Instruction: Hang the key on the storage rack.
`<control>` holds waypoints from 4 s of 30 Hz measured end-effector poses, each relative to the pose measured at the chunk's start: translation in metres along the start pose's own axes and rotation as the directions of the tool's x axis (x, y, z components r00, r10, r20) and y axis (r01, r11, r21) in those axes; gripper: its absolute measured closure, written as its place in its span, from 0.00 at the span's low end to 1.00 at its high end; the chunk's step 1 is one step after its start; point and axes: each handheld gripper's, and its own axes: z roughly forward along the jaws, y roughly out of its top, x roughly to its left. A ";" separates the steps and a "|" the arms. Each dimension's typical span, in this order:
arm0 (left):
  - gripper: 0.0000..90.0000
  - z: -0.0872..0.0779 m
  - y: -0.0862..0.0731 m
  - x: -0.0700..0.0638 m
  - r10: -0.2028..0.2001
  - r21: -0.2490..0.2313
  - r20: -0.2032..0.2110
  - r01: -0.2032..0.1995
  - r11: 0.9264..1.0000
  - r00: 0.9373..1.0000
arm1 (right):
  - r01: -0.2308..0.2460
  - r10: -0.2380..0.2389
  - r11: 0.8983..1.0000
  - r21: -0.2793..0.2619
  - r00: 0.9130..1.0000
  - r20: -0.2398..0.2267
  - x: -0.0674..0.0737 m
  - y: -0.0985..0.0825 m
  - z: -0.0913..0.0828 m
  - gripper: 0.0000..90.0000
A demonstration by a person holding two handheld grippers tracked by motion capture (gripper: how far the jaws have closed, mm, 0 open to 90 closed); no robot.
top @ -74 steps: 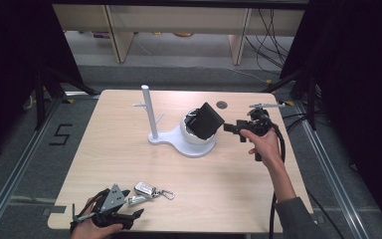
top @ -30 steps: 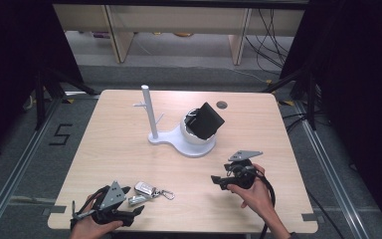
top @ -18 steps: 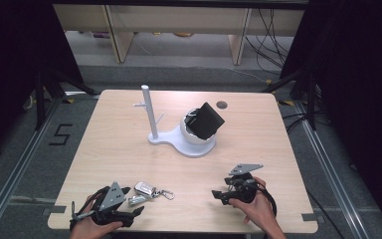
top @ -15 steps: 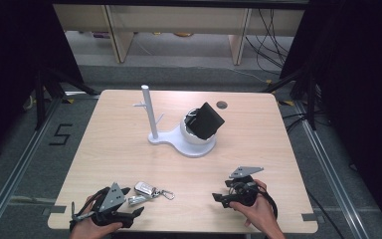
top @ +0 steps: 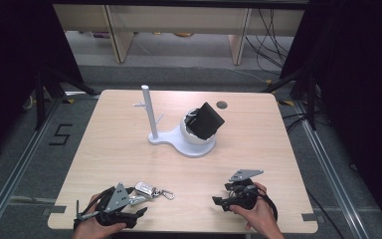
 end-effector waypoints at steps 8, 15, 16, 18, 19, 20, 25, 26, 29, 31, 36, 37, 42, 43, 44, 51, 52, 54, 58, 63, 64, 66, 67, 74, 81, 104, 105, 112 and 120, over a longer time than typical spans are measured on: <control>0.36 0.012 0.031 0.003 0.133 0.027 0.053 -0.134 0.991 0.990 | 0.037 -0.037 0.999 -0.019 0.999 0.010 0.003 0.002 -0.002 0.34; 0.41 0.036 0.051 0.005 0.202 0.120 0.118 -0.215 0.969 0.972 | 0.044 -0.043 0.999 -0.018 0.999 0.020 -0.002 0.002 -0.004 0.34; 0.41 0.042 0.055 0.005 0.215 0.145 0.142 -0.235 0.961 0.966 | 0.042 -0.042 0.999 -0.009 0.999 0.018 -0.001 0.002 -0.005 0.34; 0.39 0.053 0.064 0.005 0.270 0.205 0.174 -0.303 0.931 0.947 | 0.033 -0.033 0.999 -0.003 0.999 0.008 0.002 0.002 -0.004 0.36; 0.39 0.053 0.064 0.005 0.270 0.205 0.174 -0.303 0.931 0.947 | 0.033 -0.033 0.999 -0.003 0.999 0.008 0.002 0.002 -0.004 0.36; 0.40 0.057 0.067 0.006 0.283 0.222 0.183 -0.320 0.921 0.942 | 0.053 -0.053 0.998 -0.019 0.999 0.011 0.001 0.001 -0.002 0.36; 0.40 0.071 0.077 0.007 0.313 0.298 0.229 -0.372 0.879 0.922 | 0.059 -0.059 0.998 -0.017 0.998 0.008 0.002 0.003 -0.005 0.37; 0.40 0.073 0.078 0.007 0.320 0.308 0.233 -0.381 0.872 0.919 | 0.059 -0.059 0.998 -0.017 0.998 0.008 0.002 0.003 -0.005 0.37; 0.43 0.078 0.083 0.009 0.324 0.324 0.254 -0.395 0.860 0.912 | 0.068 -0.068 0.998 -0.011 0.998 -0.002 0.001 0.003 -0.005 0.37; 0.43 0.081 0.084 0.009 0.313 0.349 0.277 -0.399 0.848 0.908 | 0.069 -0.069 0.997 -0.019 0.998 -0.004 0.002 0.003 -0.004 0.37; 0.49 0.092 0.085 0.010 0.331 0.378 0.318 -0.439 0.815 0.888 | 0.071 -0.071 0.997 -0.017 0.997 -0.010 0.001 0.003 -0.005 0.37; 0.50 0.094 0.085 0.010 0.334 0.380 0.324 -0.445 0.811 0.885 | 0.073 -0.073 0.997 -0.018 0.997 -0.013 0.001 0.003 -0.005 0.37; 0.56 0.097 0.087 0.007 0.354 0.388 0.346 -0.476 0.789 0.869 | 0.071 -0.072 0.997 -0.022 0.997 -0.018 0.001 0.003 -0.005 0.37; 0.57 0.098 0.087 0.007 0.362 0.388 0.353 -0.487 0.782 0.863 | 0.071 -0.071 0.997 -0.017 0.997 -0.023 0.002 0.003 -0.005 0.37; 0.58 0.098 0.088 0.006 0.361 0.391 0.359 -0.490 0.779 0.861 | 0.069 -0.069 0.997 -0.016 0.997 -0.024 0.002 0.003 -0.005 0.37; 0.69 0.104 0.094 0.005 0.335 0.433 0.402 -0.499 0.750 0.852 | 0.073 -0.074 0.997 -0.024 0.997 -0.031 0.003 0.004 -0.003 0.37; 0.70 0.105 0.095 0.006 0.331 0.438 0.410 -0.502 0.746 0.850 | 0.075 -0.075 0.997 -0.017 0.997 -0.034 0.003 0.004 -0.004 0.37; 0.72 0.108 0.099 0.007 0.301 0.470 0.430 -0.496 0.730 0.851 | 0.077 -0.077 0.997 -0.018 0.996 -0.034 0.003 0.003 -0.004 0.37; 0.75 0.110 0.101 0.008 0.251 0.503 0.441 -0.469 0.726 0.862 | 0.074 -0.074 0.997 -0.018 0.996 -0.039 0.003 0.004 -0.004 0.37; 0.77 0.113 0.103 0.009 0.235 0.526 0.447 -0.467 0.711 0.863 | 0.074 -0.075 0.997 -0.023 0.996 -0.044 0.004 0.004 -0.004 0.37; 0.78 0.114 0.104 0.010 0.227 0.533 0.449 -0.463 0.708 0.864 | 0.074 -0.075 0.997 -0.022 0.996 -0.043 0.004 0.004 -0.004 0.37; 0.79 0.115 0.104 0.009 0.214 0.544 0.450 -0.457 0.704 0.867 | 0.081 -0.081 0.997 -0.021 0.996 -0.044 0.004 0.004 -0.004 0.37; 0.79 0.115 0.105 0.009 0.217 0.547 0.451 -0.461 0.699 0.866 | 0.081 -0.081 0.997 -0.021 0.996 -0.044 0.004 0.004 -0.004 0.37; 0.80 0.119 0.108 0.003 0.245 0.572 0.463 -0.498 0.652 0.852 | 0.078 -0.079 0.997 -0.027 0.996 -0.048 0.004 0.004 -0.004 0.37; 0.82 0.120 0.109 0.004 0.221 0.587 0.481 -0.499 0.637 0.848 | 0.080 -0.081 0.997 -0.024 0.995 -0.051 0.005 0.004 -0.005 0.37; 0.84 0.096 0.114 0.030 0.177 0.566 0.408 -0.400 0.721 0.896 | 0.076 -0.077 0.997 -0.030 0.996 -0.047 0.002 0.003 -0.005 0.37; 0.84 0.093 0.115 0.032 0.181 0.561 0.399 -0.395 0.727 0.899 | 0.073 -0.075 0.997 -0.028 0.996 -0.047 0.002 0.003 -0.005 0.37; 0.84 0.066 0.127 0.053 0.172 0.547 0.350 -0.351 0.760 0.921 | 0.065 -0.066 0.998 -0.028 0.997 -0.045 0.001 0.003 -0.003 0.37; 0.84 0.041 0.138 0.071 0.169 0.557 0.300 -0.316 0.768 0.939 | 0.056 -0.058 0.997 -0.045 0.997 -0.041 0.000 0.002 -0.002 0.37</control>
